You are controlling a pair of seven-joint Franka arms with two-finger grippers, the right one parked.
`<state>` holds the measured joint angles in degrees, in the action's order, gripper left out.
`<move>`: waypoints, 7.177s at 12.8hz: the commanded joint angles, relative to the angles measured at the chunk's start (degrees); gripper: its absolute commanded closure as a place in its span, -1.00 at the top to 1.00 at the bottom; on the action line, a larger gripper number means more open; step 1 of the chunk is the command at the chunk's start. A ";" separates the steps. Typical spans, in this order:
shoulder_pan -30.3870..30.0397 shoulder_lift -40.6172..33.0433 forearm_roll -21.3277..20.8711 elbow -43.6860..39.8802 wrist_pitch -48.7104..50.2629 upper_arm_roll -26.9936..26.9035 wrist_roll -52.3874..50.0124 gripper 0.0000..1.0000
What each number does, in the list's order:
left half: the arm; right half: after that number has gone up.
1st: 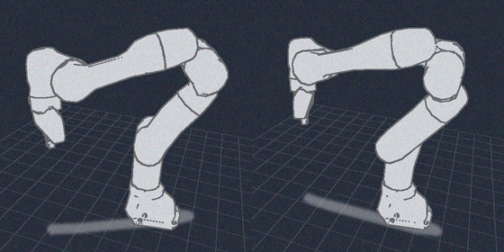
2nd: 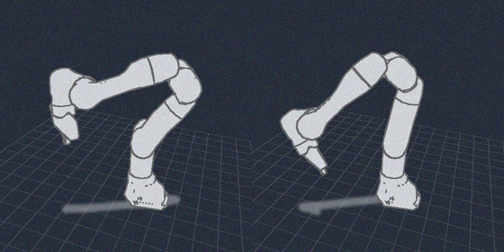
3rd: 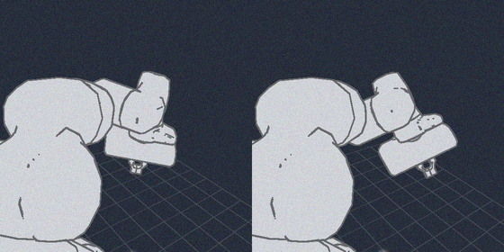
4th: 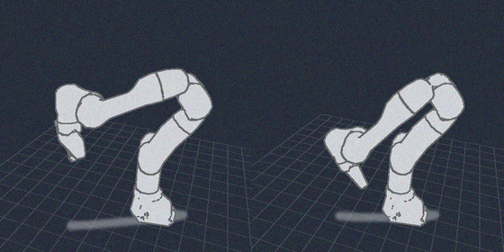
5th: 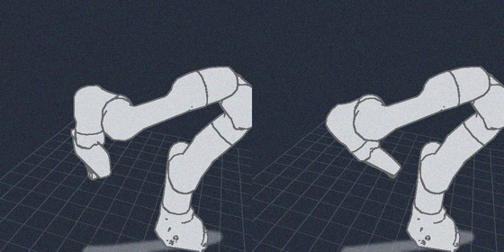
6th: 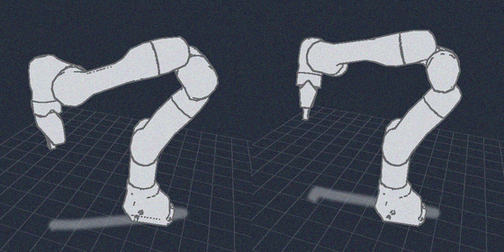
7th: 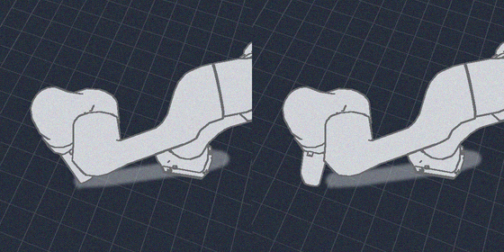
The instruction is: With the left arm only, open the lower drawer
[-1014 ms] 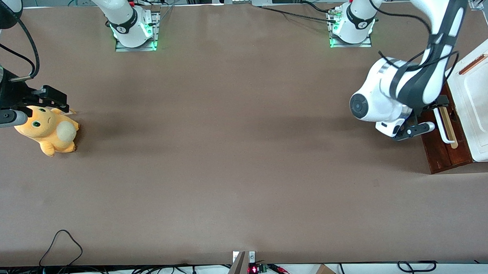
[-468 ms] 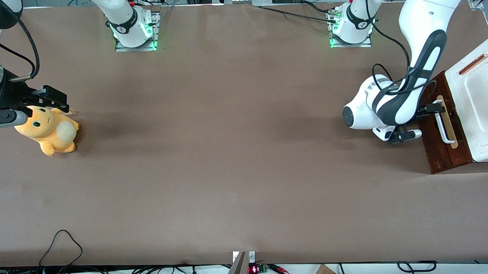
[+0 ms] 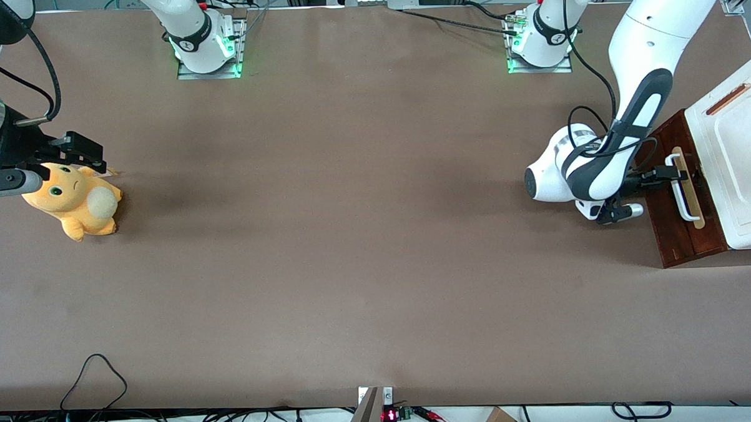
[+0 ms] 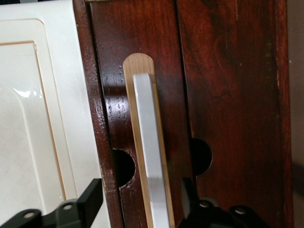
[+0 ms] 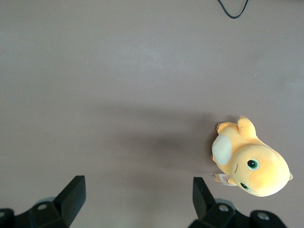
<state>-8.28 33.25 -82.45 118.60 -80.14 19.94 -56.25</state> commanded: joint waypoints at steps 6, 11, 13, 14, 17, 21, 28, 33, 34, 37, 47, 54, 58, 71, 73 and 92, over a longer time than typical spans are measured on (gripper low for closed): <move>-2.80 1.82 -4.91 0.05 0.60 0.98 -0.71 -0.03; -3.32 2.17 -6.13 -0.03 0.51 0.98 -0.62 -0.41; -3.50 2.26 -6.23 -0.03 0.51 0.89 -0.62 -0.41; -3.50 2.26 -6.32 -0.03 0.43 0.89 -0.62 -0.40; -3.59 2.35 -6.32 -0.12 0.43 0.89 -0.62 -0.42; -3.59 2.35 -6.58 -0.12 0.16 0.89 -0.35 -0.75; -3.06 2.26 -6.50 -0.12 0.68 2.02 -0.53 -0.95; 1.14 2.08 -5.44 -0.30 2.53 7.21 -0.71 -0.93; 2.20 2.17 -4.74 -0.30 2.97 7.31 -0.79 -0.93; 3.44 2.26 -3.07 -0.39 3.06 7.39 -0.79 -0.93; 3.00 0.69 0.35 -1.61 2.19 7.75 0.35 1.00; 3.27 -9.76 24.30 -13.99 -10.89 7.93 9.65 1.00; 3.36 -16.79 42.31 -18.48 -16.35 2.58 22.89 1.00; 8.89 -33.16 80.78 -19.55 -16.10 -17.30 51.85 1.00; 8.89 -33.51 80.87 -19.63 -16.10 -17.30 52.20 1.00; 8.98 -33.42 82.27 -20.60 -15.75 -18.09 53.87 1.00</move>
